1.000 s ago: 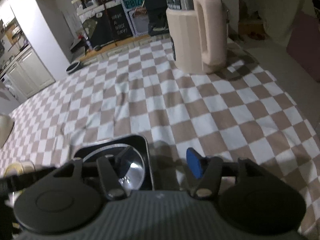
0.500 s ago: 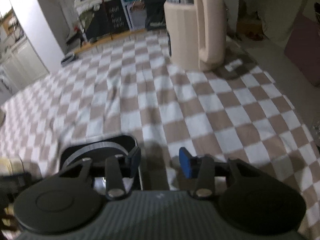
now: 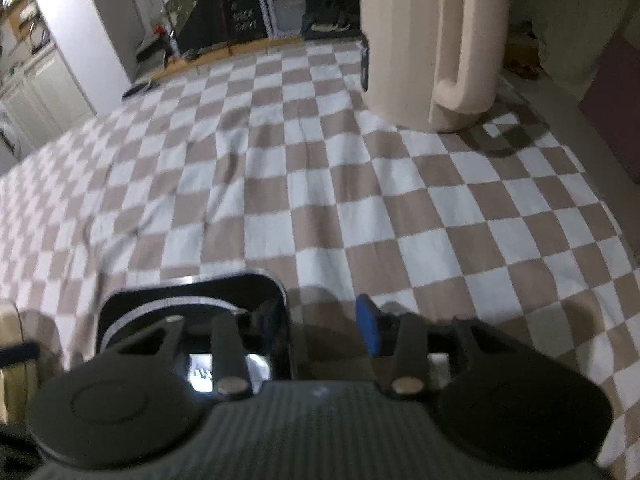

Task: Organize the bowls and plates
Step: 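Close both tools on the rim of the steel pan holding the bowl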

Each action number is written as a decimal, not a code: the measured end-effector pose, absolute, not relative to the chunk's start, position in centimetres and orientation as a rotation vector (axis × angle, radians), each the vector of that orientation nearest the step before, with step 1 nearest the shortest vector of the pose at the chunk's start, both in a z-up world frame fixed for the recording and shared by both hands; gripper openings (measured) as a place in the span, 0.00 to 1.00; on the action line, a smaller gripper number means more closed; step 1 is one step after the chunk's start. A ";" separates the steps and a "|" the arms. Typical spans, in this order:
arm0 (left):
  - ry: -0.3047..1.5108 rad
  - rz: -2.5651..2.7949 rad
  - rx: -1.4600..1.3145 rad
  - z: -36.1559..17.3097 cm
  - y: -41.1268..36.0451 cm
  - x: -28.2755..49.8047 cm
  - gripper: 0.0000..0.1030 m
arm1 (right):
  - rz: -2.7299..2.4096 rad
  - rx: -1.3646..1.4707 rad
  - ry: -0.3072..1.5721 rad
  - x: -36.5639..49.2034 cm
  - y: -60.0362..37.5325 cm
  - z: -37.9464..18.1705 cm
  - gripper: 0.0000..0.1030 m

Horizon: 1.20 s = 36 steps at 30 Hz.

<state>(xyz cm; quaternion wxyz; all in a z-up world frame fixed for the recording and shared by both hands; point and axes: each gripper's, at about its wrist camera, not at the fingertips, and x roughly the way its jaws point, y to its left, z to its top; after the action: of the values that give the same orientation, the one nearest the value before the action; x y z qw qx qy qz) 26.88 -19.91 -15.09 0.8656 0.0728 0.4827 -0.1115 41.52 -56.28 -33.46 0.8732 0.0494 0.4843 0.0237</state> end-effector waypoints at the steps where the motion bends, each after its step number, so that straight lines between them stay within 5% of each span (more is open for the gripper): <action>1: 1.009 -0.223 0.147 -15.1 -19.9 27.0 1.00 | 0.065 0.109 1.019 41.4 -56.4 -33.4 0.34; 9: 1.064 -0.161 -0.019 -15.5 -18.5 28.8 1.00 | 0.169 0.106 1.016 39.5 -56.5 -32.6 0.06; 16: 1.080 -0.198 -0.130 -14.7 -18.0 28.8 0.94 | 0.209 0.137 1.033 38.1 -57.2 -32.4 0.05; 23: 1.061 -0.277 -0.157 -14.1 -18.8 28.4 0.54 | 0.208 0.134 1.028 38.6 -57.4 -33.0 0.05; 31: 1.123 -0.349 -0.203 -14.7 -19.3 28.3 0.18 | 0.209 0.132 1.019 38.3 -57.2 -33.0 0.04; 36: 1.114 -0.350 -0.240 -14.5 -19.0 28.4 0.08 | 0.206 0.101 1.016 38.4 -56.9 -32.9 0.04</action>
<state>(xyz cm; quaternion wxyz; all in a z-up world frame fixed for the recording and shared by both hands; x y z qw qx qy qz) 28.39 -19.02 -14.45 0.8277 -0.1129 0.5244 -0.1647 38.37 -56.91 -32.91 0.8675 0.0480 0.4852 0.0983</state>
